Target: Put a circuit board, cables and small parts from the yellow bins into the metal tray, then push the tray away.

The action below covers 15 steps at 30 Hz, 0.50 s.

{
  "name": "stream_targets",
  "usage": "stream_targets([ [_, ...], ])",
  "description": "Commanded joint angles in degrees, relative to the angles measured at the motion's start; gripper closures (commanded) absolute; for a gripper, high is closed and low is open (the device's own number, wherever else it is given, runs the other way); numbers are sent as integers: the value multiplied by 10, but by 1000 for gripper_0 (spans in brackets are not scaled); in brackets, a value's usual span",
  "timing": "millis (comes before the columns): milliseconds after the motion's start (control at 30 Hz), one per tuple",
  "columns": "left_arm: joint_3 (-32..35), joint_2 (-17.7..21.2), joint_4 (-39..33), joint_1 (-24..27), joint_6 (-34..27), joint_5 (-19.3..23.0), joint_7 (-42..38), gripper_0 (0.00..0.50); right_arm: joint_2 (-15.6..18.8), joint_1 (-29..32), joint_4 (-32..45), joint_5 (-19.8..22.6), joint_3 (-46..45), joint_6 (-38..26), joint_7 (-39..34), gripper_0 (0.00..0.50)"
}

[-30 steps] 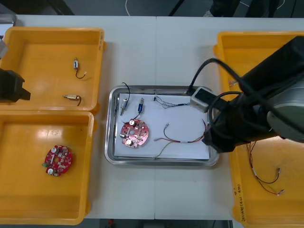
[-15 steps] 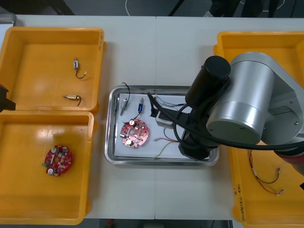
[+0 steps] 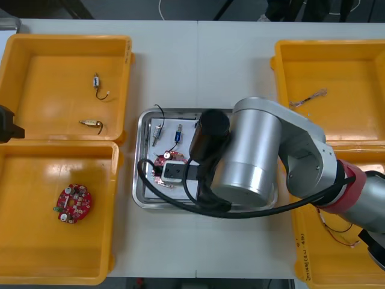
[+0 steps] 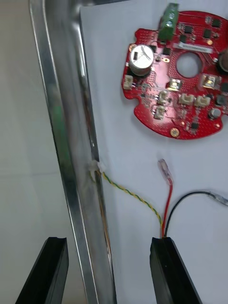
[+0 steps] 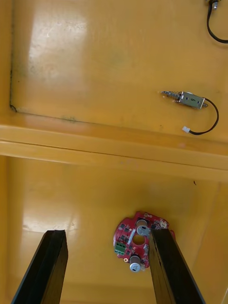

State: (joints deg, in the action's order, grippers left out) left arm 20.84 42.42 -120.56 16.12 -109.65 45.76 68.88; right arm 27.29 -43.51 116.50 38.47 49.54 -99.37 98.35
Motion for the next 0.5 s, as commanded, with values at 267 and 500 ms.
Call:
stream_targets([
  [267,0,-7,-24,-18,-4,-6,74,0,-14,-40,-1,-55,101,17,16,0],
  [500,-10,-7,-26,-21,-4,-2,80,0,-20,-40,-19,-59,119,32,13,0],
])
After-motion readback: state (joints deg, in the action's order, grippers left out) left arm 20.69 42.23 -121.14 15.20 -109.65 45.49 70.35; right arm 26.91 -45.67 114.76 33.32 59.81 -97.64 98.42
